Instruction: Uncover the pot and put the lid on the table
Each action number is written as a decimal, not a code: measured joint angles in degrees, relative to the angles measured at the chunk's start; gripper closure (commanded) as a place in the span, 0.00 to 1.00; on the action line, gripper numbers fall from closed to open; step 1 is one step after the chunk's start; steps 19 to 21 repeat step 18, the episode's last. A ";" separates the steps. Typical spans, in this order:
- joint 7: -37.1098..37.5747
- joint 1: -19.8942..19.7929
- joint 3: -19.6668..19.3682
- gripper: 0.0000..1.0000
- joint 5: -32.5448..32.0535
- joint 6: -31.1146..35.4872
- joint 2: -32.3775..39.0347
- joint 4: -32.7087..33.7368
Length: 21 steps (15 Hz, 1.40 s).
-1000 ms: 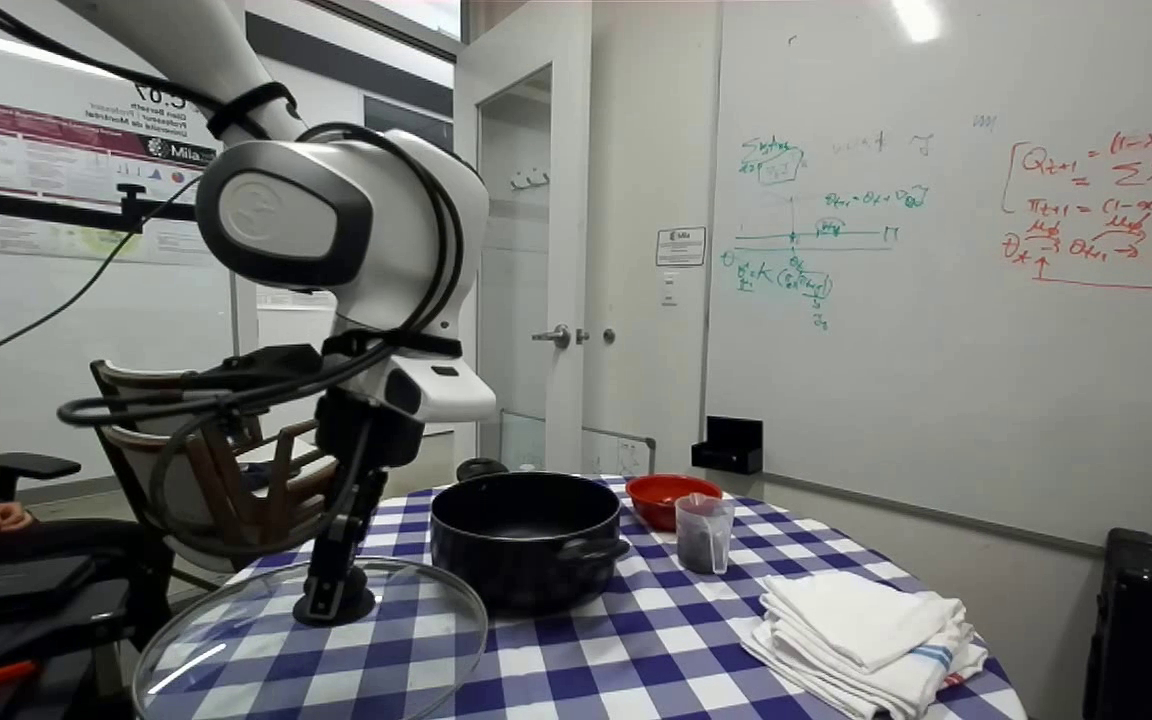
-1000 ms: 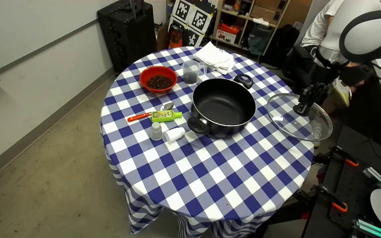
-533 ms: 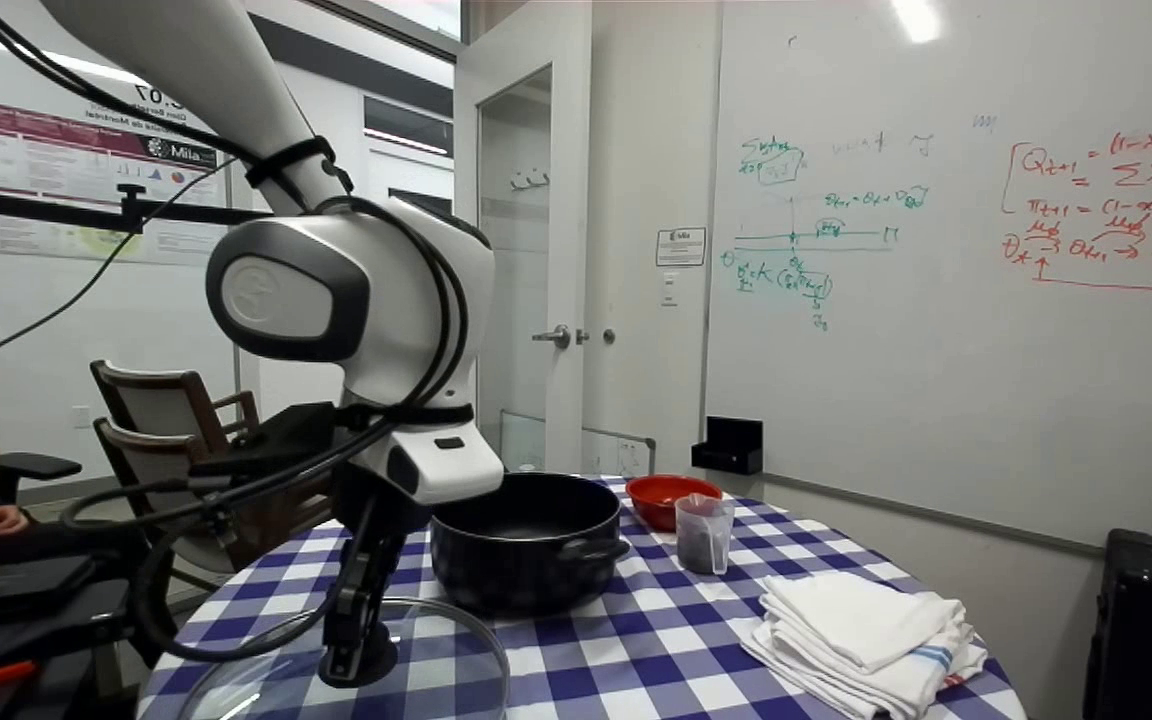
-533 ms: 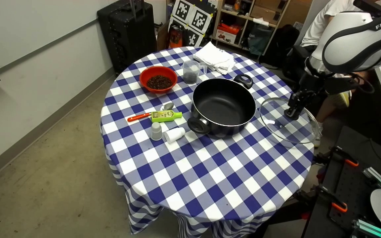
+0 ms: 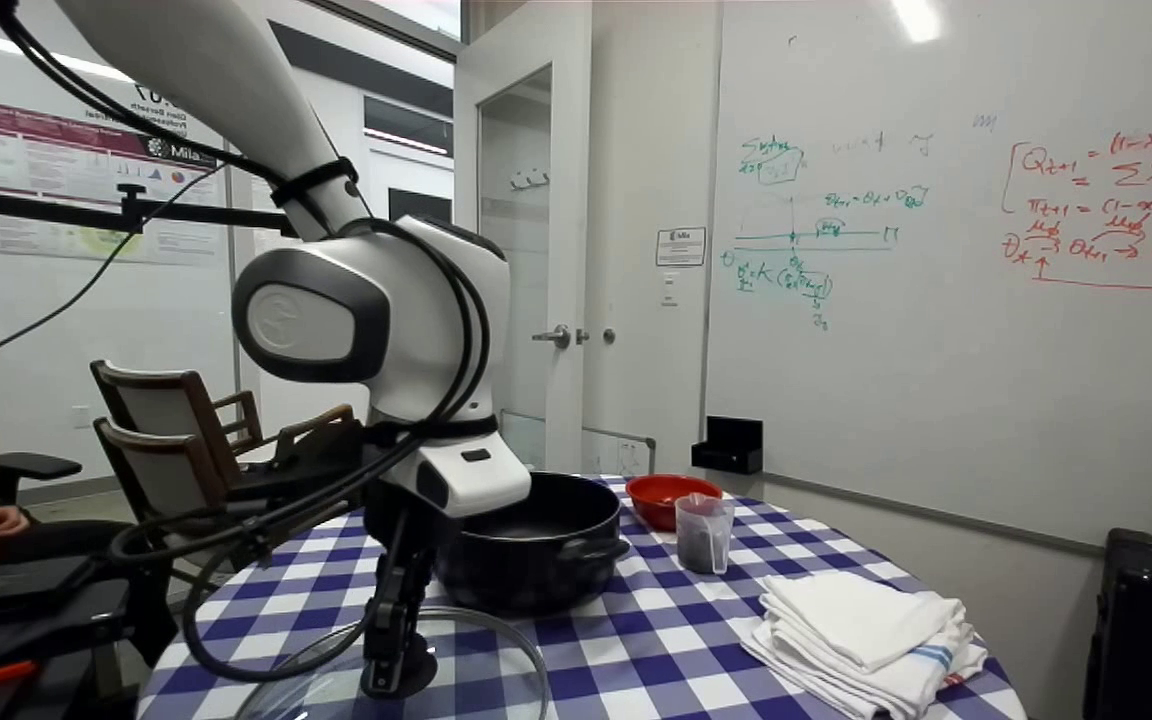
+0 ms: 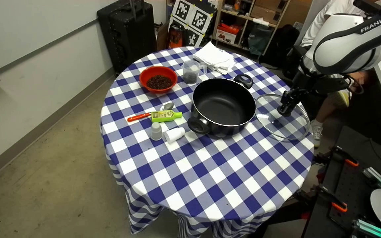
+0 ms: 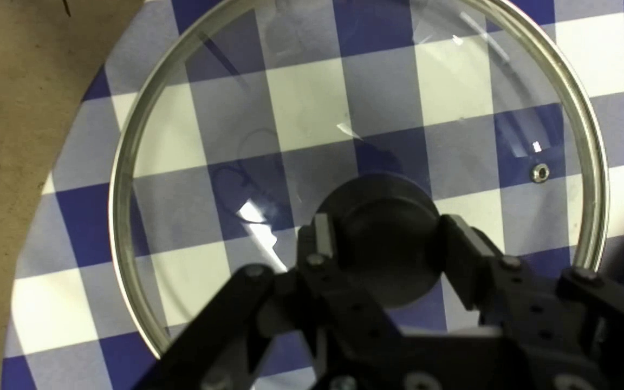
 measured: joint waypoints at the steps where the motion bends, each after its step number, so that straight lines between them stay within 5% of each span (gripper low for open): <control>1: 0.00 -0.07 0.00 0.75 0.00 0.14 0.45 0.39; 7: 0.00 -0.26 0.00 0.75 -0.01 0.28 3.49 2.35; 8: 0.00 -0.26 0.00 0.58 -0.02 0.28 3.97 2.61; 9: 0.05 -0.27 0.02 0.25 -0.03 0.28 4.32 2.87; 13: 0.09 -0.30 0.16 0.03 -0.12 0.25 4.56 3.22; 14: -0.01 -0.30 0.18 0.22 -0.42 0.18 4.54 3.28; 17: -1.03 -0.32 0.19 0.03 -1.32 -0.53 4.02 3.29; 21: -1.13 -0.32 0.19 0.03 -1.36 -0.58 3.93 3.29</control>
